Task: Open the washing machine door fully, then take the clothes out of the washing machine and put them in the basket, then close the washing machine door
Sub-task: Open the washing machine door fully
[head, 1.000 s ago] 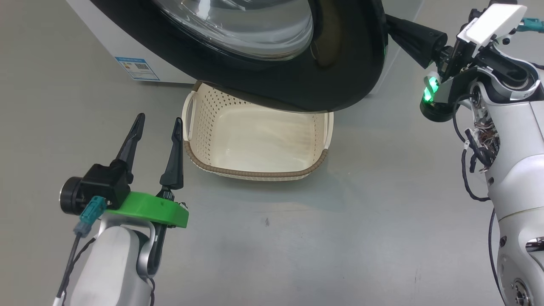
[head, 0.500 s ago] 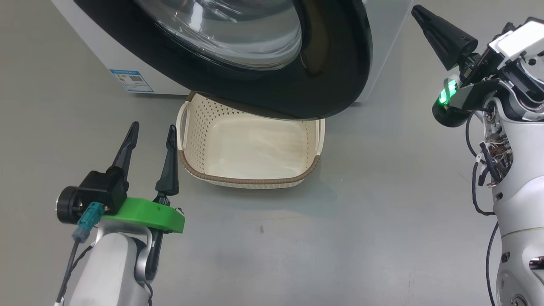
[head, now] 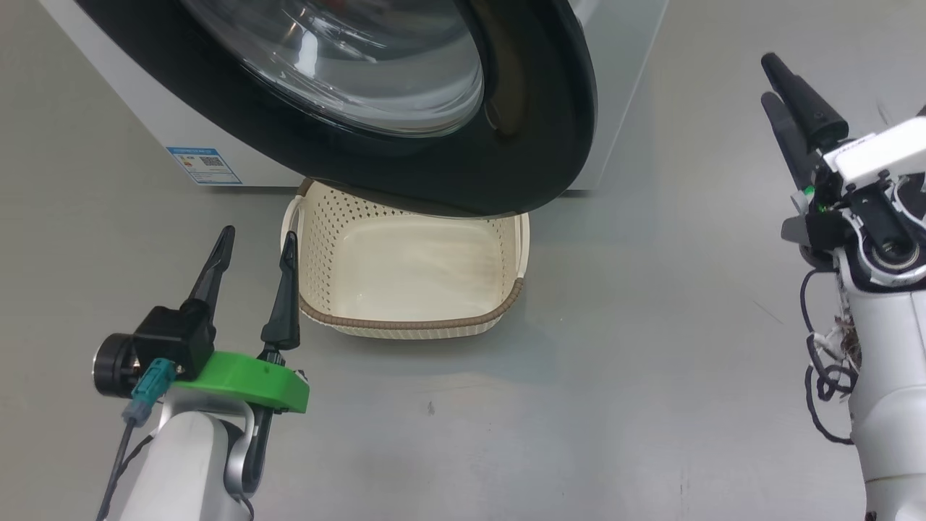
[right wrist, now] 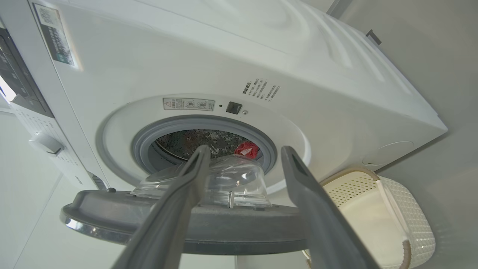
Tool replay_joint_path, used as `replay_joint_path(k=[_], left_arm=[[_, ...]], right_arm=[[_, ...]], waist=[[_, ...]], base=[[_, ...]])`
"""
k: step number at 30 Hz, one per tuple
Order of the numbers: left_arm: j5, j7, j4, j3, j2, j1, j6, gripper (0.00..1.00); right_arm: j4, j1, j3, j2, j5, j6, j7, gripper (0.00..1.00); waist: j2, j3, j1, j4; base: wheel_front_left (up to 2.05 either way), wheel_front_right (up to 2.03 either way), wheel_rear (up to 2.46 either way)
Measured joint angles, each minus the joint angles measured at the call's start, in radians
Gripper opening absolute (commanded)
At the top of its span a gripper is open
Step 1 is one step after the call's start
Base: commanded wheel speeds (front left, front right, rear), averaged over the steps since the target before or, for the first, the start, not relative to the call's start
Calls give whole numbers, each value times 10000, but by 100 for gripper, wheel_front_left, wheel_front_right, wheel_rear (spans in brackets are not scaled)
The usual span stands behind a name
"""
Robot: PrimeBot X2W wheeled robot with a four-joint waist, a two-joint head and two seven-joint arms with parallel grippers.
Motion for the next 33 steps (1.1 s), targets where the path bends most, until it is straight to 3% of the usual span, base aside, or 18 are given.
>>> replay_joint_path(k=[7,17,21,26,33], left_arm=[[0,0,107,90,4,248,0,100],[2,0,153,88,10,413,0,100],[2,0,163,86,10,432,0,100],[2,0,186,88,10,492,0,100],[2,0,224,155,12,607,0,100]], right_arm=[[-719,1147,468,-142,-1718,0,-1802,100],[-1310,2009,1764,-1708,-6065,4,-4623,100],[-1269,2254,2000,-1927,-7221,0,-5519,100],[-1095,2585,2311,-1916,-8009,-372,-6157,100],[-800,3101,2535,-1476,-8326,-823,-6155,100]], waist=[[0,-209,0,-169],[0,-462,0,-274],[0,-501,0,-282],[0,-562,0,-283],[0,-649,0,-280]], base=[[0,0,0],[0,0,0],[0,0,0],[0,0,0],[0,0,0]])
